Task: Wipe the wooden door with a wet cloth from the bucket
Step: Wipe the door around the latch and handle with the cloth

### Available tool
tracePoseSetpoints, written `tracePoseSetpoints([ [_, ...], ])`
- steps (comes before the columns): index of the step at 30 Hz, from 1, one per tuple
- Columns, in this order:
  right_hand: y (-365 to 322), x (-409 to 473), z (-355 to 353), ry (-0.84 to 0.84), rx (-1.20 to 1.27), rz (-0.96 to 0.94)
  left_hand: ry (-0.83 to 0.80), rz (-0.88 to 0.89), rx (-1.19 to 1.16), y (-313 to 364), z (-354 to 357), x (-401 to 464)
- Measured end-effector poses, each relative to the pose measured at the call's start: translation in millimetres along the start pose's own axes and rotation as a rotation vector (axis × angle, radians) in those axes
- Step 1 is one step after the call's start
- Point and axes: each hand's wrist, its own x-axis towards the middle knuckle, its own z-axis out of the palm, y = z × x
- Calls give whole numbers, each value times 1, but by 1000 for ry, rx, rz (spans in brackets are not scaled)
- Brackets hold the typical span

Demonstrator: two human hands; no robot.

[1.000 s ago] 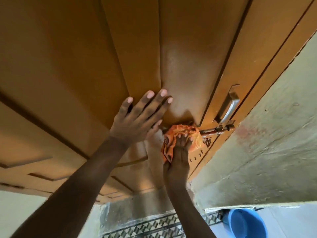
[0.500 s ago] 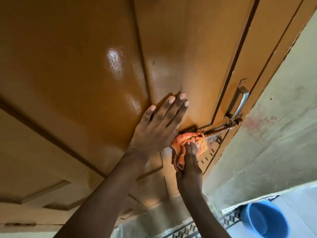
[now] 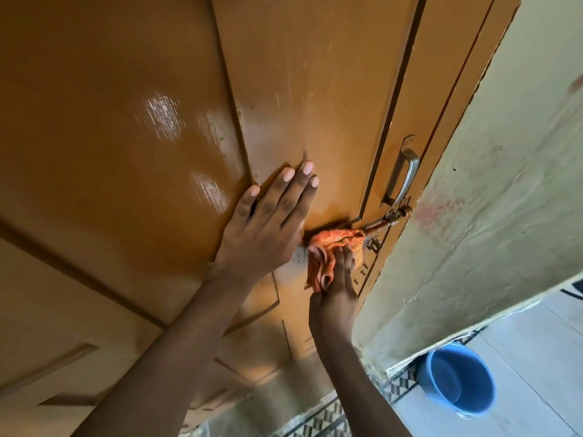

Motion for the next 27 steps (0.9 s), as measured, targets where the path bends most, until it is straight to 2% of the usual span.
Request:
tracePoseSetpoints([
  [3,-13,4,5,38,26,57,2,1,3,0,0,1],
  [7,-14,-9,-8,-41,131,124,-18,9,6,0,-1,0],
  [9,-10,-9,-22,-47,275,274,-18,7,7,0,-1,-1],
  [11,-12,-6,-36,80,482,454,-5,1,0,0,-1,0],
  [13,-24,2,-51,281,630,531,-2,2,8,0,-1,-1],
  [15,-35,11,-57,421,616,478,-6,-4,8,0,-1,-1],
  [17,-41,22,-55,435,468,296,-8,-16,-5,1,-1,-1],
  [18,-38,26,-48,380,367,208,-10,-17,-8,1,-1,-1],
  [21,-23,30,-22,40,147,52,-13,-8,1,1,-1,-1],
  [22,-20,27,-15,-21,58,1,-11,-4,10,1,-1,-1],
  [25,-12,13,-10,-71,-67,-118,-14,5,34,2,0,-2],
  [27,-9,8,-16,-100,-94,-111,-14,6,37,1,0,-1],
])
